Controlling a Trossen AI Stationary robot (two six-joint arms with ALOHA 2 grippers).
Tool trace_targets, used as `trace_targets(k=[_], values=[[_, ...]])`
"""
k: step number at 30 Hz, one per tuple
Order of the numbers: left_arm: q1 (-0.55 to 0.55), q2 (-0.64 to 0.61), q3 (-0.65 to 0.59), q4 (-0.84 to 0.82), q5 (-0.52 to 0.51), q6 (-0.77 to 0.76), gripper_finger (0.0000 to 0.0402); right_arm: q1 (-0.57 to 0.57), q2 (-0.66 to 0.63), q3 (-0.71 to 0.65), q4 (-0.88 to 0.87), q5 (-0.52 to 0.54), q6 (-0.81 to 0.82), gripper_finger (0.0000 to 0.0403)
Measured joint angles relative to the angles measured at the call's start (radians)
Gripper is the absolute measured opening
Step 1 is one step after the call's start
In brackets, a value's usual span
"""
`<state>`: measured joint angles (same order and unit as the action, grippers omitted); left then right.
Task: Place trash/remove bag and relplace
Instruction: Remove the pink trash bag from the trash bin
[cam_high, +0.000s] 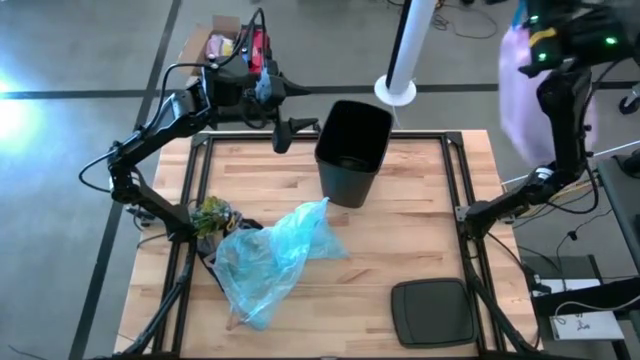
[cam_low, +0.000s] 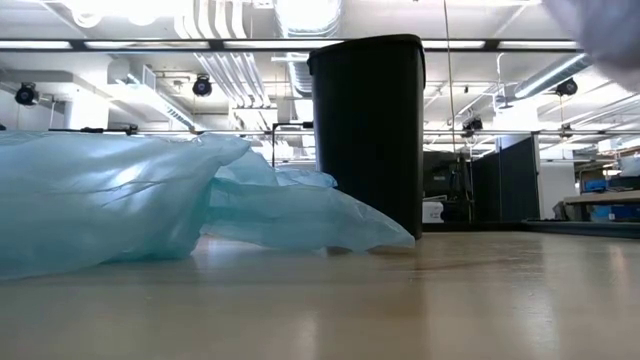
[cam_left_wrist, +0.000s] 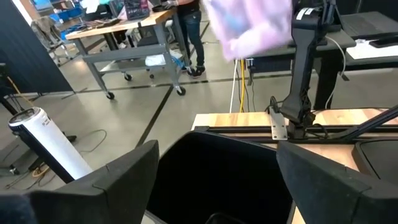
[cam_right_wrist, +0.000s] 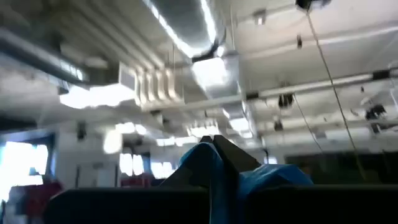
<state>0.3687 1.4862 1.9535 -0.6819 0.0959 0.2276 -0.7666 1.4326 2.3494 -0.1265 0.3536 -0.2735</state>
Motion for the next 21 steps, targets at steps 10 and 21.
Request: trace_targets(k=[10,21], values=[[0.000,0.000,-0.001,-0.053,0.000,0.000,0.0311,0.001,-0.025,-0.001,-0.569,0.097,0.009,0.0000],[0.020,0.001,-0.002,0.050,0.000,0.000,0.0311,0.024,-0.144,-0.001,-1.157,0.099,0.351,0.0000]])
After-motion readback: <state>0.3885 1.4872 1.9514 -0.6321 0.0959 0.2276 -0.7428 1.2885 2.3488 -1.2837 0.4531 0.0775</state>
